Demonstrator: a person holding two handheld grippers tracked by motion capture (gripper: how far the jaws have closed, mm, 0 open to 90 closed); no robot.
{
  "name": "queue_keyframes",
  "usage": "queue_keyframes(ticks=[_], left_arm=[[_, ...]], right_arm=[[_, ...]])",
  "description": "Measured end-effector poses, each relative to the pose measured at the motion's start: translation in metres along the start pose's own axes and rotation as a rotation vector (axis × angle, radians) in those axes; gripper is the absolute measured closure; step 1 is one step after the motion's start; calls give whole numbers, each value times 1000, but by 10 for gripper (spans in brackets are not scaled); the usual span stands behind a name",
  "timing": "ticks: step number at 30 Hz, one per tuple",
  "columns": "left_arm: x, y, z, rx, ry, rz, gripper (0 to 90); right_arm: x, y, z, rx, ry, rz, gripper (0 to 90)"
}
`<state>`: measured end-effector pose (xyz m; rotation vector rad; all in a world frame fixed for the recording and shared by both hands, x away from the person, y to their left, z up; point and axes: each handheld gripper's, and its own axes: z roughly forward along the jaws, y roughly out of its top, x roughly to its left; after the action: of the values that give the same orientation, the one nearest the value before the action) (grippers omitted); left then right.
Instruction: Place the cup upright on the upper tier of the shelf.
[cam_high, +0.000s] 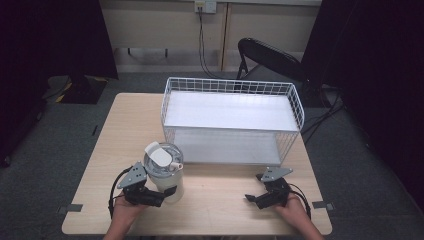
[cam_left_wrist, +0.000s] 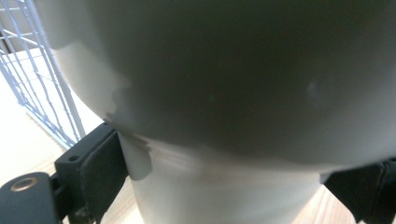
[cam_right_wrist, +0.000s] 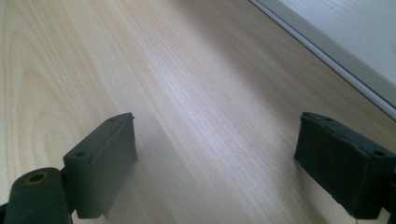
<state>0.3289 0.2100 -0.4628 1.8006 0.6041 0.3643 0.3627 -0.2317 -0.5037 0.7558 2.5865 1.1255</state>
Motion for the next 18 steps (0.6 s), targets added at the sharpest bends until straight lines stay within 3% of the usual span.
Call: queue_keyframes(ticks=[5,12,18], left_arm=[[0,0,3,-12,8,2,75],[-1,-5,5,-78,3,-15,76],[-2,-7,5,-94,15,21,91]], right_arm=[[0,0,0,-1,0,-1,119],[0,0,0,-1,0,-1,119],[0,0,0,-1,0,-1,119]])
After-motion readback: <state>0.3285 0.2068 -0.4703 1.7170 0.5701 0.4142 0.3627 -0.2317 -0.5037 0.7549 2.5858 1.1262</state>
